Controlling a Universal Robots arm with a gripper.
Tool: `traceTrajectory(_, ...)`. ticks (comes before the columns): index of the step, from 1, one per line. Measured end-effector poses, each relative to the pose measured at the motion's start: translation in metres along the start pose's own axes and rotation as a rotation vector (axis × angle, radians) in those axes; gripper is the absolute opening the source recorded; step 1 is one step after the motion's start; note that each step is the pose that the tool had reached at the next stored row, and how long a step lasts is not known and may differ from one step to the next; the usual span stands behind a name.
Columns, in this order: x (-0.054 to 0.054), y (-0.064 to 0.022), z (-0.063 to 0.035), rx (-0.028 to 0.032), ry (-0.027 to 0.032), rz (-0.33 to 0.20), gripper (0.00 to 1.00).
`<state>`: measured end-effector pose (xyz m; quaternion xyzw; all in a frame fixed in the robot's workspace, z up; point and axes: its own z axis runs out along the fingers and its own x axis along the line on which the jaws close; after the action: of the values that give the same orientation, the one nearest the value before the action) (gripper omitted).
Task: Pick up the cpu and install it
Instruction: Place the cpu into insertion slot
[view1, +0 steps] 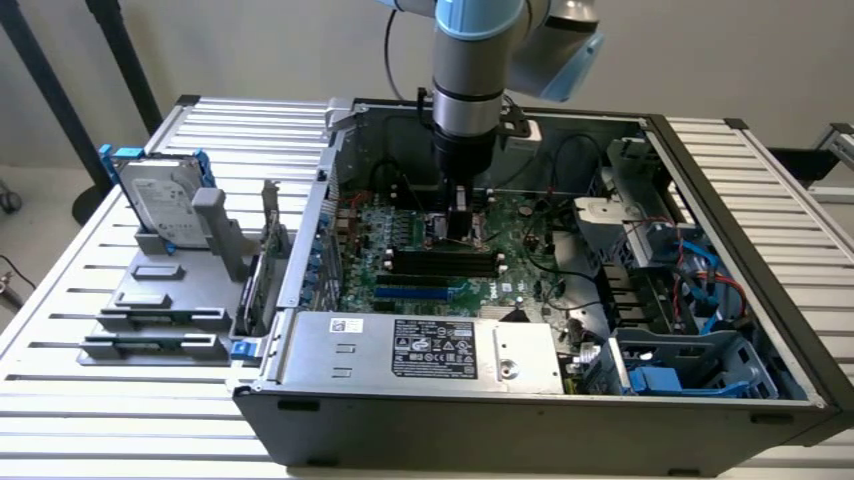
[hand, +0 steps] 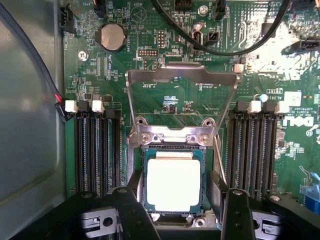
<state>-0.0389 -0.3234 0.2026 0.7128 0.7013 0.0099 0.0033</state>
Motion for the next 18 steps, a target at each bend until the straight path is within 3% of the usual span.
traceTrajectory(7, 0.000, -0.0013, -0.0182, 0.0005, 0.0011, 0.000, 0.63)
traceTrajectory(12, 0.000, -0.0134, -0.0262, 0.0010, 0.0083, 0.000, 0.63)
traceTrajectory(16, 0.000, -0.0275, -0.0310, 0.0019, 0.0160, 0.000, 0.42)
traceTrajectory(18, -0.001, -0.0339, -0.0326, 0.0033, 0.0177, 0.000, 0.36)
